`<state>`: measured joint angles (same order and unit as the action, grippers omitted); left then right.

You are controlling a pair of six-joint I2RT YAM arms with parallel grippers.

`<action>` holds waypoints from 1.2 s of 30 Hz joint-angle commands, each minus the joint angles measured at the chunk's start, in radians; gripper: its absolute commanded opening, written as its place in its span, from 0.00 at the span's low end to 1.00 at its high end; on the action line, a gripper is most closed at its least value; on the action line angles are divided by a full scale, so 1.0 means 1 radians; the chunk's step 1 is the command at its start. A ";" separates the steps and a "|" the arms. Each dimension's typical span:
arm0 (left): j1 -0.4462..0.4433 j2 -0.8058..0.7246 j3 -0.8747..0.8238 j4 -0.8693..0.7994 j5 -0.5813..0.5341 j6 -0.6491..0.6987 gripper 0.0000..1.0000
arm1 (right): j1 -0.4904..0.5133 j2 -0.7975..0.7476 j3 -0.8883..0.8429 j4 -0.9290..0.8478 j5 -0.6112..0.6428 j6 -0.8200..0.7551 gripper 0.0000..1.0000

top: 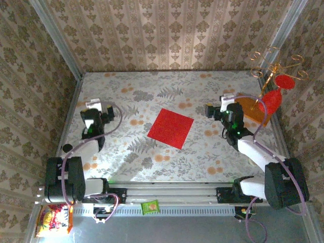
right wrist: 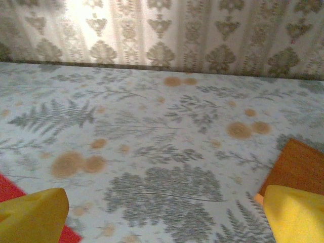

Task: Fold a paper plane with a square sheet of paper (pick it up from the middle)

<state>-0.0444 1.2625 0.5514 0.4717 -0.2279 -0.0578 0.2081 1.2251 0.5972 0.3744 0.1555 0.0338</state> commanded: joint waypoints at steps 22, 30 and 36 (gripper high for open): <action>-0.438 0.317 0.505 -0.624 0.477 -0.439 0.98 | 0.368 0.340 0.408 -0.669 -0.146 0.790 0.56; -0.438 0.384 0.517 -0.614 0.496 -0.477 0.99 | 0.373 0.512 0.473 -0.692 -0.182 0.844 0.51; -0.365 0.384 0.481 -0.588 0.533 -0.543 1.00 | 0.376 0.625 0.558 -0.735 -0.202 0.795 0.51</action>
<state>-0.4538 1.6505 1.0393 -0.1280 0.2764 -0.5480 0.5755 1.8141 1.1149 -0.3061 -0.0231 0.8402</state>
